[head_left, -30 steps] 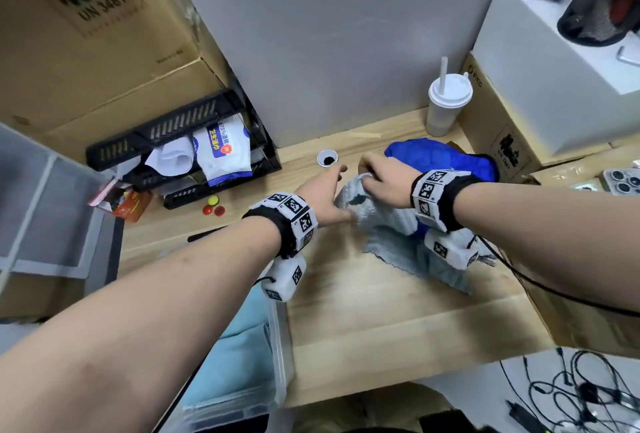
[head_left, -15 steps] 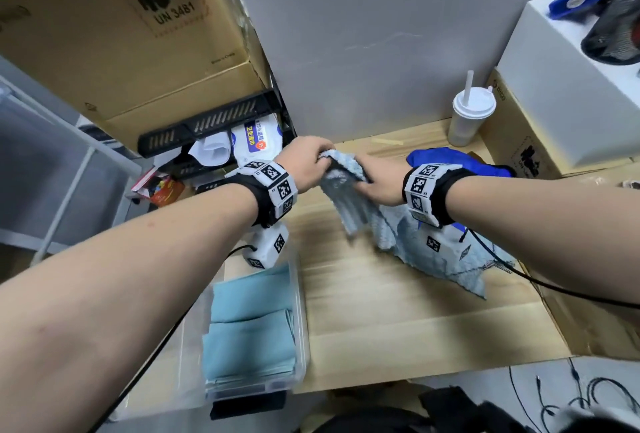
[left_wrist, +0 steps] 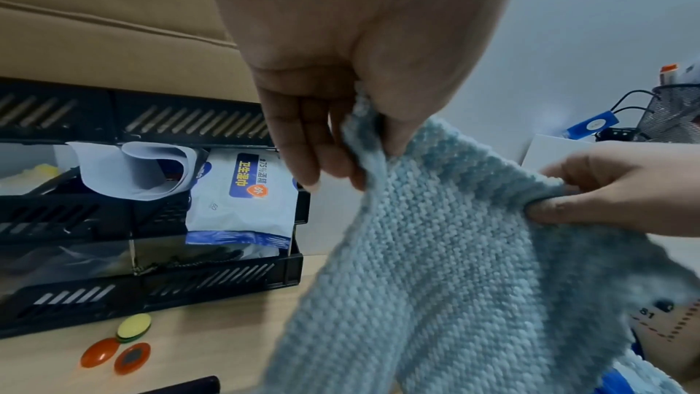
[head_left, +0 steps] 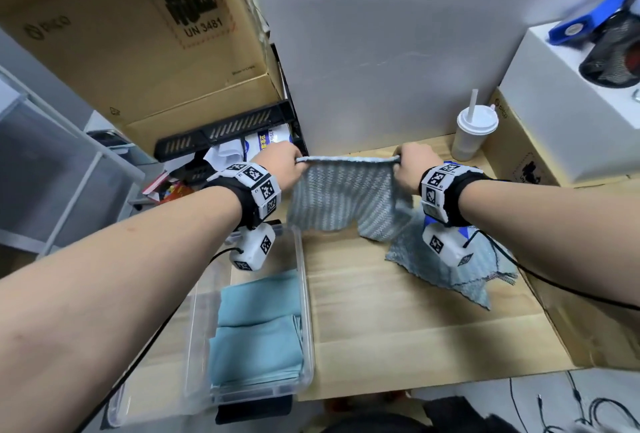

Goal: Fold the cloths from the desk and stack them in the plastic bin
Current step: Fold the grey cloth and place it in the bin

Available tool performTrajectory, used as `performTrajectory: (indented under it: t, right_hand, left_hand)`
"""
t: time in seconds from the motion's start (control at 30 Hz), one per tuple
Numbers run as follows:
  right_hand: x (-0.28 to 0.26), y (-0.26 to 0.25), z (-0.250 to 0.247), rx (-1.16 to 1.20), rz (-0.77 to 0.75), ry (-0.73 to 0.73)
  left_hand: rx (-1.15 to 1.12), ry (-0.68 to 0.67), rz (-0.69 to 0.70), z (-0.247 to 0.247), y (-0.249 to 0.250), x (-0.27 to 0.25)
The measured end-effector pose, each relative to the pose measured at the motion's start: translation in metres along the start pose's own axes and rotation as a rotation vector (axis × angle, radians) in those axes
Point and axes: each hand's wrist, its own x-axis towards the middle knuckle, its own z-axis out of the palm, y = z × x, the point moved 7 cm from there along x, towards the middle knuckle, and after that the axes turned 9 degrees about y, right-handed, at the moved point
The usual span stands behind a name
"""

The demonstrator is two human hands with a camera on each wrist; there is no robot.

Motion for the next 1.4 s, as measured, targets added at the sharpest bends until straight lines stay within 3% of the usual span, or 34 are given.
performTrajectory:
  t: [0.2, 0.33, 0.47, 0.53, 0.63, 1.0, 1.13, 1.27, 1.4]
  right_hand:
    - [-0.001, 0.009, -0.025, -0.027, 0.123, -0.03]
    - [-0.008, 0.008, -0.015, 0.314, 0.299, -0.285]
    - [-0.02, -0.018, 0.013, 0.606, 0.446, -0.526]
    - [-0.03, -0.034, 0.017, 0.697, 0.476, -0.579]
    - [-0.035, -0.053, 0.017, 0.813, 0.445, -0.62]
    - [-0.034, -0.057, 0.011, 0.917, 0.531, -0.509]
    - [-0.029, -0.057, 0.01, 0.987, 0.542, -0.435]
    - [-0.026, -0.048, 0.002, 0.781, 0.429, -0.383]
    - [-0.015, -0.015, -0.011, 0.464, 0.414, -0.142]
  left_hand:
    - [0.077, -0.053, -0.076, -0.006, -0.004, 0.003]
    - [0.071, -0.188, -0.079, 0.003, 0.017, -0.003]
    - [-0.21, -0.345, -0.126, 0.025, 0.051, -0.006]
    - [-0.344, -0.374, -0.119, 0.028, 0.068, -0.005]
    - [-0.376, -0.381, -0.065, 0.026, 0.083, -0.005]
    - [-0.365, -0.381, -0.033, 0.028, 0.088, -0.007]
    - [-0.101, -0.347, 0.137, 0.022, 0.091, -0.009]
    - [0.126, -0.242, 0.314, 0.014, 0.1, -0.006]
    - [0.257, -0.255, 0.451, 0.013, 0.104, -0.011]
